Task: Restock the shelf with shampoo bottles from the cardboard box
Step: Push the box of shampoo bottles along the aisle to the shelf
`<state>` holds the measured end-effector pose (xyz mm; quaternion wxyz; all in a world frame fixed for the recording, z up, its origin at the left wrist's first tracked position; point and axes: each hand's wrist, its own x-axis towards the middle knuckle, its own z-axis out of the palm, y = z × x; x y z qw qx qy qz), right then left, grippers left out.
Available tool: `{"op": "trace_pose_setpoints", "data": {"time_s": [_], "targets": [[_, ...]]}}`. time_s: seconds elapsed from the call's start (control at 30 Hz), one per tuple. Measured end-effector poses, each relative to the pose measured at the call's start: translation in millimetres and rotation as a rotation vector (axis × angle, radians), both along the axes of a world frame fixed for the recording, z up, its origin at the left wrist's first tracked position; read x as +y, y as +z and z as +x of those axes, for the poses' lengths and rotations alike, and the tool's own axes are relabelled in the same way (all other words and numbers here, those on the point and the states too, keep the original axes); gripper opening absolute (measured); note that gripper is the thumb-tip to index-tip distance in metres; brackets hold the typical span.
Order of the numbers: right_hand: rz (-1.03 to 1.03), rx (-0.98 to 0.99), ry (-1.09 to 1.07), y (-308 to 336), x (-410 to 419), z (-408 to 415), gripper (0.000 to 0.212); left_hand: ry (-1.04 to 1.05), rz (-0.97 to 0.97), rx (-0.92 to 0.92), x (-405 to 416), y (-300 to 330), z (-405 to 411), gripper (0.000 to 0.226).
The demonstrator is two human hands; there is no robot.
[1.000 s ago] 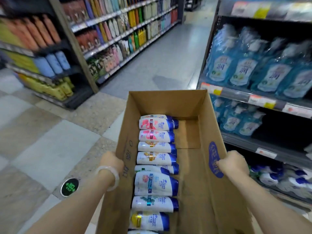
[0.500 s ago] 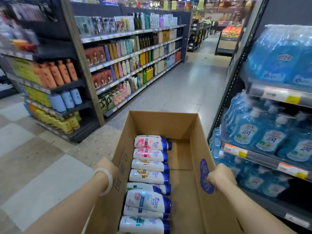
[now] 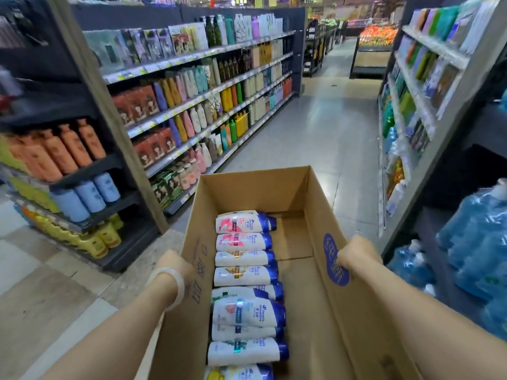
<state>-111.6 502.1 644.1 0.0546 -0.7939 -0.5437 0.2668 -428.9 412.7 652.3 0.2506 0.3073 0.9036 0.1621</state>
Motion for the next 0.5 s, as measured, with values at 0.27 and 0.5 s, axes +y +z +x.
{"op": "trace_pose_setpoints", "data": {"time_s": [0.27,0.5], "targets": [[0.055,0.02,-0.013,16,204,-42,0.016,-0.082,-0.057,0.014,200,28,-47,0.017],[0.075,0.077,-0.082,21,393,-62,0.018,-0.197,0.022,0.049,418,35,-80,0.01]]}}
